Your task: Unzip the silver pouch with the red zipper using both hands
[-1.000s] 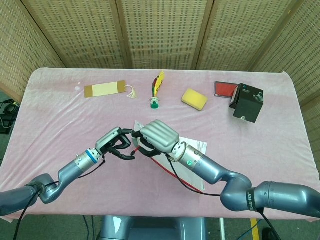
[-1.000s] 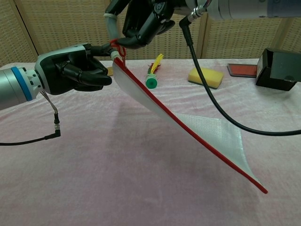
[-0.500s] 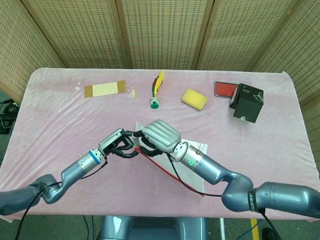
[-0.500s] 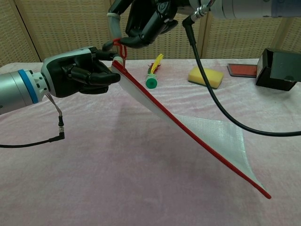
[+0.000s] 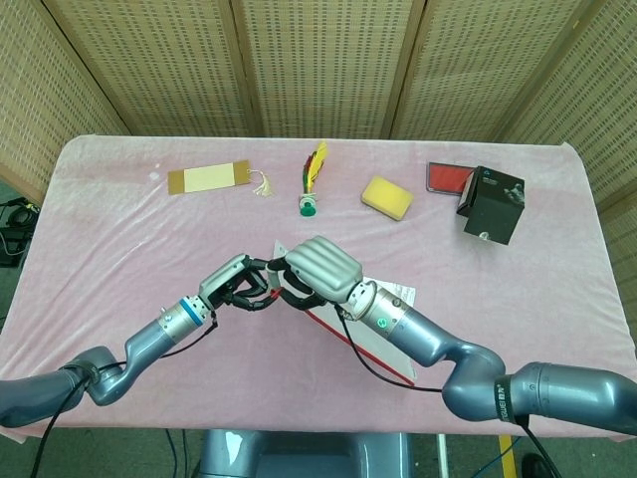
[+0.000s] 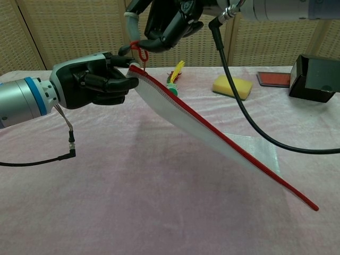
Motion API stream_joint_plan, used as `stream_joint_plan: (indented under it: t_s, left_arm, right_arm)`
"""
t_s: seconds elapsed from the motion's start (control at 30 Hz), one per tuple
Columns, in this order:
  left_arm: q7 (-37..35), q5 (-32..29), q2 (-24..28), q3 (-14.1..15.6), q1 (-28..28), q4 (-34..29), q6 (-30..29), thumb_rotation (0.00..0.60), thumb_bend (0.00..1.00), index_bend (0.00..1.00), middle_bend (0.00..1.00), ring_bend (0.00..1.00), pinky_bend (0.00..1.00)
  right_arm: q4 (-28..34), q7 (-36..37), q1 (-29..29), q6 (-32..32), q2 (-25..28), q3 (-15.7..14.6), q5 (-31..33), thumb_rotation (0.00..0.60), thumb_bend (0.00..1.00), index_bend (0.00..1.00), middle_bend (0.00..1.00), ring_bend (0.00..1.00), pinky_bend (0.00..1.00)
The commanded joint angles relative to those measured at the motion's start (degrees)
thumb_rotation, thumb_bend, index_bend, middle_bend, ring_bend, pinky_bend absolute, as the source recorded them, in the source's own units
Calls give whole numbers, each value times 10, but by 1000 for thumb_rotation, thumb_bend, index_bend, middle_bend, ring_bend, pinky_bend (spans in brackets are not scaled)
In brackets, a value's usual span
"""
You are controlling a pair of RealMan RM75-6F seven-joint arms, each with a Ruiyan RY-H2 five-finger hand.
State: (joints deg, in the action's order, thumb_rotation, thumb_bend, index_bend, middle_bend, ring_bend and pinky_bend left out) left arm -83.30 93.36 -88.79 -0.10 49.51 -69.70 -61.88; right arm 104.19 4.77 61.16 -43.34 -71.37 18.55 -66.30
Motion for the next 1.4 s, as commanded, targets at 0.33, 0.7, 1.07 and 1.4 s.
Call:
stream_joint_plan:
  t_s: [0.33, 0.7, 1.07, 1.4]
  left_arm:
    - [-4, -14, 18, -15, 7, -27, 8, 600, 780, 883, 1000, 926, 1000]
    - [-16, -43, 40, -44, 13, -62, 24, 600, 808, 891, 1000, 926, 1000]
    - [-33, -71, 59, -75, 13, -72, 38, 600, 816, 899, 1000, 926, 1000]
    - [-45, -80, 66, -90, 7, -76, 40, 600, 816, 902, 1000, 926, 1000]
  right_arm:
    - [-3, 1, -9, -11, 4, -3, -11, 600, 666, 791, 946, 940, 1000]
    - [-2, 6, -25, -14, 19, -18, -39, 600, 666, 792, 946, 940, 1000]
    - [-17, 32, -46, -11, 39, -35, -67, 600, 666, 792, 946, 940, 1000]
    - [-23, 47, -55, -9, 47, -44, -89, 600, 666, 792, 946, 940, 1000]
